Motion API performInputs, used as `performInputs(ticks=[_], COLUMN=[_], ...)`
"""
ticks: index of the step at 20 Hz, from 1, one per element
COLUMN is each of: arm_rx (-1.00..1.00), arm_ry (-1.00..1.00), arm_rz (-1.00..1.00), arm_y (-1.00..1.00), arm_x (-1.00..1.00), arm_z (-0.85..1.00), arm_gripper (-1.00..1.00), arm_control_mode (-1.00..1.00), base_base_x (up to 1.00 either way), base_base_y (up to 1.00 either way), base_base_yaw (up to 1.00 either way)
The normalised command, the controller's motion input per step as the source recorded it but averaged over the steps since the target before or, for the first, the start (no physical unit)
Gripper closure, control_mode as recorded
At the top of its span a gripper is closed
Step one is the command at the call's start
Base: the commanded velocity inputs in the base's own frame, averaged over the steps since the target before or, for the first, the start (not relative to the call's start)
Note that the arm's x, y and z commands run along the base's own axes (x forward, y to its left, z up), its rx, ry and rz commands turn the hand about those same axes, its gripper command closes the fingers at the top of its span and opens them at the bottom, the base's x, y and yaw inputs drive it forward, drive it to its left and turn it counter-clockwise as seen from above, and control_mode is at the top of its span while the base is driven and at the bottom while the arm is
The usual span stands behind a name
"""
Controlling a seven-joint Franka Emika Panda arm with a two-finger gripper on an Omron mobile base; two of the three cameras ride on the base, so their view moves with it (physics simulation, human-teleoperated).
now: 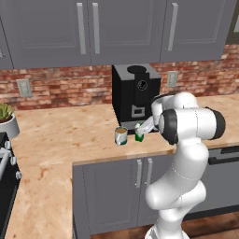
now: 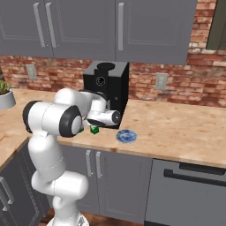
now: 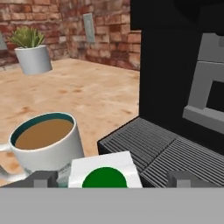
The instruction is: Take a sugar cube from the saucer and place it inside the coffee. Then, grab milk from the fridge and place it next to the coffee on the counter to sweeten the coffee.
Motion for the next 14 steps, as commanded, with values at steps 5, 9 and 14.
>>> performInputs(ticks=[5, 9, 14], arm_rx=[0.00, 0.00, 0.00], arm_ry=[-0.04, -0.05, -0.03], arm_rz=[0.00, 0.00, 0.00], arm_y=[0.00, 0.00, 0.00], arm_x=[0.00, 0.00, -0.22], arm_z=[0.20, 0.21, 0.35], arm_gripper=[-1.00, -1.00, -1.00], arm_control_mode=[-1.00, -1.00, -1.00], base_base_x=[0.00, 0.00, 0.00], base_base_y=[0.00, 0.00, 0.00], base_base_yaw=[0.00, 0.00, 0.00])
